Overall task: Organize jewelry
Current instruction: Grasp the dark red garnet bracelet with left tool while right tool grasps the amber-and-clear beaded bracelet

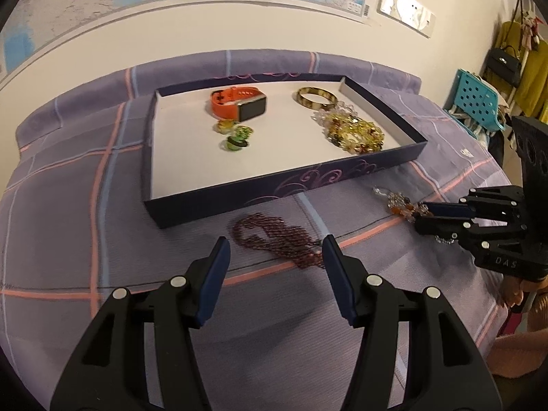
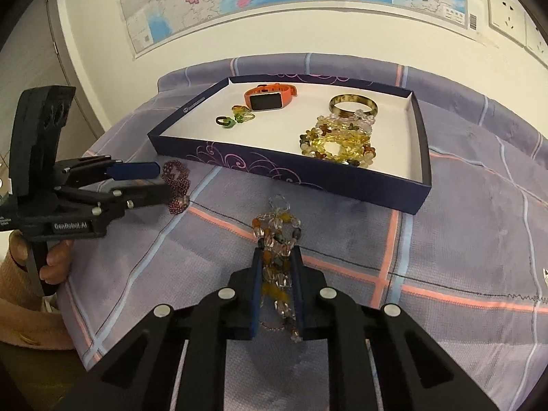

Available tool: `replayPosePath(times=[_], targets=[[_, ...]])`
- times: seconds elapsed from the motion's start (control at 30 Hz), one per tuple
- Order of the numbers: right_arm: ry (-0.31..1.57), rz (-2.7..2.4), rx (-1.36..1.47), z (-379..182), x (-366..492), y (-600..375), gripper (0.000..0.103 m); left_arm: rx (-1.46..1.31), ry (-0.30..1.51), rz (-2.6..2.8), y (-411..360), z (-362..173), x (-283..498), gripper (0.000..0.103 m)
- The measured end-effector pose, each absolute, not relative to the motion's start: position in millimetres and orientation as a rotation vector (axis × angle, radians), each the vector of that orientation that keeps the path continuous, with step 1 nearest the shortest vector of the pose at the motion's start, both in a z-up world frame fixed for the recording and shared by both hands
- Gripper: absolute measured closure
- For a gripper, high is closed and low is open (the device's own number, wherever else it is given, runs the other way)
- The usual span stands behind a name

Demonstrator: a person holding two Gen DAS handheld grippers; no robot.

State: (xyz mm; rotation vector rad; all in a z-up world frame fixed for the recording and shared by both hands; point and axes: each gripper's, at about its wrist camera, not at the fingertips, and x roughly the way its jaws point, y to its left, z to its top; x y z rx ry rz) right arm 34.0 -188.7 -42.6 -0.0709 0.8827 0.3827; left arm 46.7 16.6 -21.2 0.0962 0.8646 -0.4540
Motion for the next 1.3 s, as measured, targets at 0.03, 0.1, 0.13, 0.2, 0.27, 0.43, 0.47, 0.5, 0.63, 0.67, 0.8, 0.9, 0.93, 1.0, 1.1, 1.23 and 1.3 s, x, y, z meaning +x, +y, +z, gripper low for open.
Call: replayPosePath(times=[0.03, 0.1, 0.13, 0.2, 0.27, 0.43, 0.47, 0.5, 0.63, 0.67, 0.8, 0.9, 0.93, 1.0, 1.1, 1.23, 1.3], targets=[[0.882, 0.381, -0.069, -42.6, 34.2, -189.0, 0.089, 0.102, 0.871, -0.462, 14.0, -22.0, 47.4, 0.043], [0.883, 0.383, -0.065, -43.2, 35.3, -189.1, 0.089, 0.12, 0.876, -0.479, 6.9, -23.1, 48.0, 0.041], [0.881, 0.382, -0.064, -43.1, 35.8, -188.9, 0.089, 0.13, 0.877, -0.487, 4.0, -23.6, 48.0, 0.04], [0.881, 0.384, -0.056, -43.0, 36.9, -188.7, 0.089, 0.152, 0.877, -0.496, -3.3, -24.9, 47.3, 0.04], [0.881, 0.385, -0.055, -43.1, 37.2, -188.2, 0.089, 0.178, 0.893, -0.493, -10.2, -28.4, 48.7, 0.041], [0.882, 0.387, -0.055, -43.2, 36.9, -188.2, 0.089, 0.226, 0.878, -0.455, -15.8, -29.8, 46.7, 0.058], [0.881, 0.387, -0.056, -43.0, 36.8, -188.2, 0.089, 0.223, 0.877, -0.453, -15.1, -29.2, 46.9, 0.063], [0.881, 0.387, -0.056, -43.2, 36.8, -188.3, 0.089, 0.218, 0.875, -0.446, -13.6, -28.8, 47.0, 0.073], [0.88, 0.387, -0.057, -43.3, 36.8, -188.1, 0.089, 0.19, 0.881, -0.455, -6.0, -27.0, 45.7, 0.089], [0.879, 0.386, -0.057, -43.1, 36.7, -188.2, 0.089, 0.182, 0.882, -0.458, -4.3, -27.2, 45.0, 0.089], [0.871, 0.396, -0.027, -41.2, 36.3, -190.9, 0.089, 0.152, 0.884, -0.462, 2.6, -25.6, 41.4, 0.091], [0.864, 0.41, 0.0, -37.9, 36.3, -192.8, 0.089, 0.108, 0.89, -0.476, 11.3, -23.3, 39.9, 0.091], [0.858, 0.415, 0.008, -35.6, 36.1, -193.4, 0.09, 0.103, 0.886, -0.473, 13.3, -22.2, 38.9, 0.091], [0.848, 0.418, 0.01, -32.1, 35.9, -193.3, 0.091, 0.087, 0.88, -0.475, 17.2, -18.8, 37.4, 0.091], [0.832, 0.428, 0.023, -25.4, 36.1, -193.9, 0.091, 0.066, 0.859, -0.481, 22.0, -10.8, 33.6, 0.095], [0.82, 0.432, 0.035, -18.6, 36.0, -195.7, 0.092, 0.051, 0.841, -0.492, 24.5, -2.0, 30.4, 0.102], [0.815, 0.448, 0.058, -15.0, 35.8, -197.4, 0.092, 0.053, 0.835, -0.493, 24.3, 0.0, 30.1, 0.102]])
